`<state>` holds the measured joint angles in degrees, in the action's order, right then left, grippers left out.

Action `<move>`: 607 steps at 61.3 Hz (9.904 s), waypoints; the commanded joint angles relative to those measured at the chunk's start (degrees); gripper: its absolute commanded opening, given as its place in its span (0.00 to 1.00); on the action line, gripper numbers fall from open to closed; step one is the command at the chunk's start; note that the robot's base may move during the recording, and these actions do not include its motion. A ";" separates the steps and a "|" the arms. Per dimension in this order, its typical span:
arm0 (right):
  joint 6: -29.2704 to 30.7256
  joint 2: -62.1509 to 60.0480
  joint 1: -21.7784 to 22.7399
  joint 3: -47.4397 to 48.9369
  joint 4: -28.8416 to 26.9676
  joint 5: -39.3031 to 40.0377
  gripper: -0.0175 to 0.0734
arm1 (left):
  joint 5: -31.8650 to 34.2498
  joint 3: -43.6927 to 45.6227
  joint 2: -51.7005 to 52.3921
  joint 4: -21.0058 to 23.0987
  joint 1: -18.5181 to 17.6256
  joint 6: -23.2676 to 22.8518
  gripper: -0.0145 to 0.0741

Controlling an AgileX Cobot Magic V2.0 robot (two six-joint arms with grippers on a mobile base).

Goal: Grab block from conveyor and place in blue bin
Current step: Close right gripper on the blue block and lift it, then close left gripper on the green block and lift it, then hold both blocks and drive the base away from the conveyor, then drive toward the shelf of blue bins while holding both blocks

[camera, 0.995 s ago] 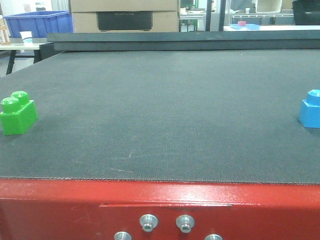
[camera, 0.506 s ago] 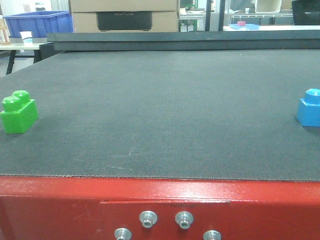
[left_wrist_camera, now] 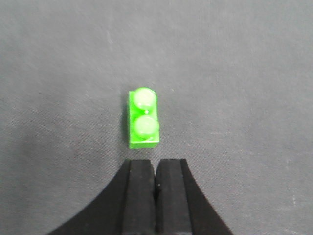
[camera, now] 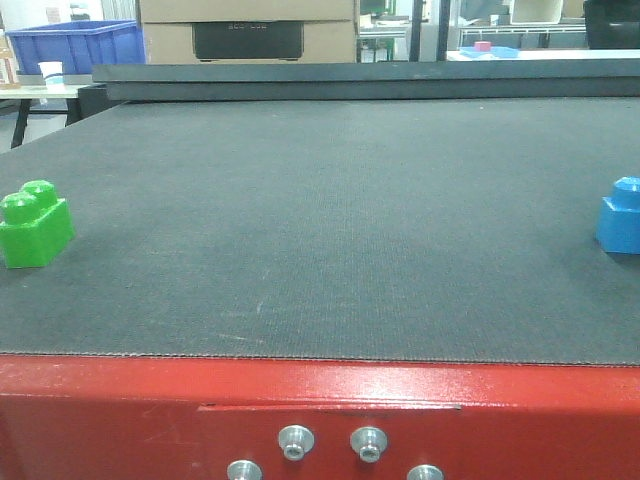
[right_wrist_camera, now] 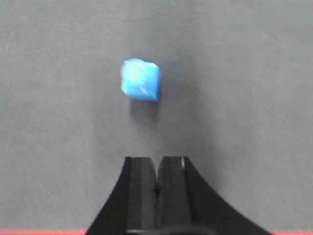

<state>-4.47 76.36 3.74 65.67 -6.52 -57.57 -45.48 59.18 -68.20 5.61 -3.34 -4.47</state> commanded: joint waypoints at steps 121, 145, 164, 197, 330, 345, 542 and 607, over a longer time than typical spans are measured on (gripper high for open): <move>-2.47 21.31 -4.42 14.17 0.81 -0.61 0.01 | -12.61 19.75 -29.94 -10.37 -6.62 -11.67 0.64; -2.47 21.31 -4.42 14.17 0.81 -0.85 0.01 | -5.86 19.39 -36.45 -12.17 -6.62 -12.94 0.64; -2.47 21.31 -4.42 14.17 0.18 -1.23 0.01 | -7.28 19.62 -38.82 -13.71 -6.62 -12.94 0.33; -0.84 10.29 -9.65 10.78 0.58 4.42 0.01 | -5.57 18.97 -26.40 -5.61 -6.62 4.47 0.04; -0.54 -58.37 -9.65 -36.16 3.61 47.74 0.01 | 37.94 -30.38 52.09 0.36 -6.62 7.37 0.04; -0.54 -58.37 -9.65 -36.16 3.61 47.74 0.01 | 37.94 -30.38 52.09 0.36 -6.62 7.37 0.04; -0.54 -58.37 -9.65 -36.16 3.61 47.74 0.01 | 37.95 -30.38 52.09 0.36 -6.62 7.37 0.04; -0.54 -58.37 -9.65 -36.16 3.61 47.74 0.01 | 37.96 -30.38 52.09 0.36 -6.62 7.37 0.04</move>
<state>-5.40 18.05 -5.96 29.63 -3.42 -11.10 -8.70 28.73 -16.31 6.05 -9.75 2.97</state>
